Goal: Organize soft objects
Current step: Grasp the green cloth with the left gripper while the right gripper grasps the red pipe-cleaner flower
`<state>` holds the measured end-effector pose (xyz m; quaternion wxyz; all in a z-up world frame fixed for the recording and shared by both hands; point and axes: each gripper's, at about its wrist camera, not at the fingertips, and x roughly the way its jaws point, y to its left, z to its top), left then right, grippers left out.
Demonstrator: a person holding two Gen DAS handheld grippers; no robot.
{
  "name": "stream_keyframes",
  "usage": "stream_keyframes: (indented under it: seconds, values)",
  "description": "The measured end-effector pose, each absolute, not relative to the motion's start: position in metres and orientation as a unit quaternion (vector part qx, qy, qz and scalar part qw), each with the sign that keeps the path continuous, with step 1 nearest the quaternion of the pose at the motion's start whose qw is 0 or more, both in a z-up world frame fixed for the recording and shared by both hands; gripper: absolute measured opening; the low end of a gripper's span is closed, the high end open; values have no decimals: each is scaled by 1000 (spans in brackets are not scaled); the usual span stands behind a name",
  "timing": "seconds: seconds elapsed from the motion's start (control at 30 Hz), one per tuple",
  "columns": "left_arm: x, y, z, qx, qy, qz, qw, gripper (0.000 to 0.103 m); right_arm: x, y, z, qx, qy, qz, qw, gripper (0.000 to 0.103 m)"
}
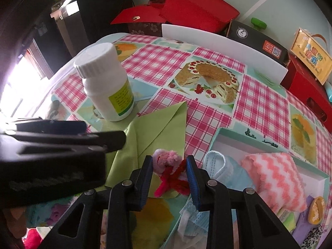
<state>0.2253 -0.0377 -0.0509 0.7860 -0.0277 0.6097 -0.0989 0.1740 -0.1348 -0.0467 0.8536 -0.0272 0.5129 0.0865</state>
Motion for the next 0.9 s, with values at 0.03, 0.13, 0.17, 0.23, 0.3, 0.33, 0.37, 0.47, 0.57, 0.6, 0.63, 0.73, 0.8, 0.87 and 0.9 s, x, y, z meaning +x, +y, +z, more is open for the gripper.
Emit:
stream_keyframes:
  seconds: [0.03, 0.13, 0.17, 0.23, 0.3, 0.33, 0.37, 0.47, 0.57, 0.6, 0.63, 0.73, 0.8, 0.87, 0.9]
  values:
    - [225, -40, -52, -26, 612, -101, 784, 55, 174, -135, -46, -26, 513, 87, 854, 36]
    - [225, -47, -57, -21, 619, -113, 777, 51, 174, -136, -46, -23, 512, 89, 854, 36]
    - [224, -50, -58, -16, 620, -113, 776, 51, 173, -136, -46, -23, 512, 90, 854, 36]
    - [223, -53, -58, -8, 620, -111, 777, 50, 173, -136, -46, -22, 512, 91, 854, 36]
    - [222, -55, -59, -11, 621, -115, 775, 44, 173, -135, -46, -24, 513, 92, 853, 36]
    - [224, -58, -61, -14, 622, -119, 774, 41, 173, -134, -46, -25, 513, 92, 853, 36]
    - [223, -60, -62, -18, 624, -124, 771, 37, 173, -133, -46, -28, 513, 92, 853, 36]
    - [224, -64, -65, -22, 623, -132, 771, 23, 173, -131, -46, -33, 513, 93, 853, 36]
    - [226, -65, -66, -21, 621, -134, 772, 9, 172, -131, -47, -31, 513, 95, 852, 36]
    - [226, -65, -67, -23, 620, -137, 772, 9, 172, -131, -47, -31, 513, 95, 852, 36]
    - [227, -65, -67, -24, 620, -139, 772, 9, 172, -131, -47, -30, 513, 95, 852, 36]
    - [226, -61, -63, -26, 614, -143, 776, 6, 172, -132, -47, -28, 513, 97, 852, 36]
    - [225, -57, -59, -32, 608, -148, 779, 4, 172, -133, -46, -26, 513, 98, 853, 36]
    - [225, -54, -55, -38, 602, -147, 784, 4, 172, -134, -46, -23, 513, 98, 853, 31]
    - [224, -50, -53, -40, 600, -148, 785, 4, 172, -135, -45, -18, 513, 99, 852, 31]
